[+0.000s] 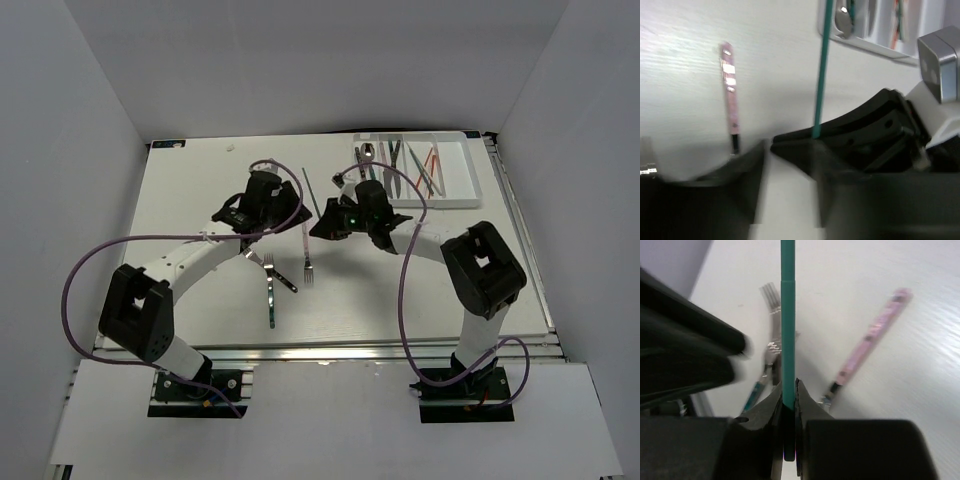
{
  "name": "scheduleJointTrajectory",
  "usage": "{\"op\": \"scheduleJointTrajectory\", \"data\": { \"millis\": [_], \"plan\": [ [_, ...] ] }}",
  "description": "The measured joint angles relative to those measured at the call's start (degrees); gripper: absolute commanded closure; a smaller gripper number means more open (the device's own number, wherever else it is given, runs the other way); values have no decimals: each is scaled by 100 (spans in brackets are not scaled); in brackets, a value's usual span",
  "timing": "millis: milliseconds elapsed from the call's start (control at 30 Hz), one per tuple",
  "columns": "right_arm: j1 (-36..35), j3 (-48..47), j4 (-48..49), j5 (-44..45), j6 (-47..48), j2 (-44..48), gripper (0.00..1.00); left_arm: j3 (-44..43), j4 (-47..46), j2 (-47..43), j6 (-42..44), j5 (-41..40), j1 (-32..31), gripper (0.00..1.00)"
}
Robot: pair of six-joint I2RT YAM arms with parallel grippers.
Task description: Sort the eating utensils into containers
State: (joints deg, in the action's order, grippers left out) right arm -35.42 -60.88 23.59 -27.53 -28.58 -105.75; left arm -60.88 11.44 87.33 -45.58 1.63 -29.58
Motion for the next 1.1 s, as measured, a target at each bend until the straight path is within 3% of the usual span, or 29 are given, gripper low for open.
{"op": "scheduleJointTrajectory", "data": {
  "millis": [67,100,200,400,600,800,833,867,1100],
  "plan": [
    [188,-170,-498,275,164,0,100,-413,549,-11,162,-474,-20,4],
    [337,-302,-780,420,256,-7,100,-595,745,-31,254,-734,-22,2],
    [1014,-962,-1725,970,586,-76,100,-839,1121,-345,479,-1513,-20,2],
    [2236,-2632,-3139,2135,1335,-822,100,-837,1663,-850,964,-2133,-11,2],
    [2763,-4688,-4603,2809,1906,-2293,100,-494,2092,-944,1478,-2428,-11,2],
    [3040,-5425,-5425,3042,2138,-2850,100,-356,2500,-1226,1963,-2741,-11,2],
    [3071,-5466,-5471,3042,2155,-2865,95,-256,2503,-1357,2035,-2824,-11,2],
    [3095,-5482,-5508,3042,2159,-2868,82,-149,2507,-1475,2094,-2892,-11,2],
    [3163,-5490,-5582,2946,2153,-2857,54,520,2524,-1904,2264,-3187,-11,2]
  ]
}}
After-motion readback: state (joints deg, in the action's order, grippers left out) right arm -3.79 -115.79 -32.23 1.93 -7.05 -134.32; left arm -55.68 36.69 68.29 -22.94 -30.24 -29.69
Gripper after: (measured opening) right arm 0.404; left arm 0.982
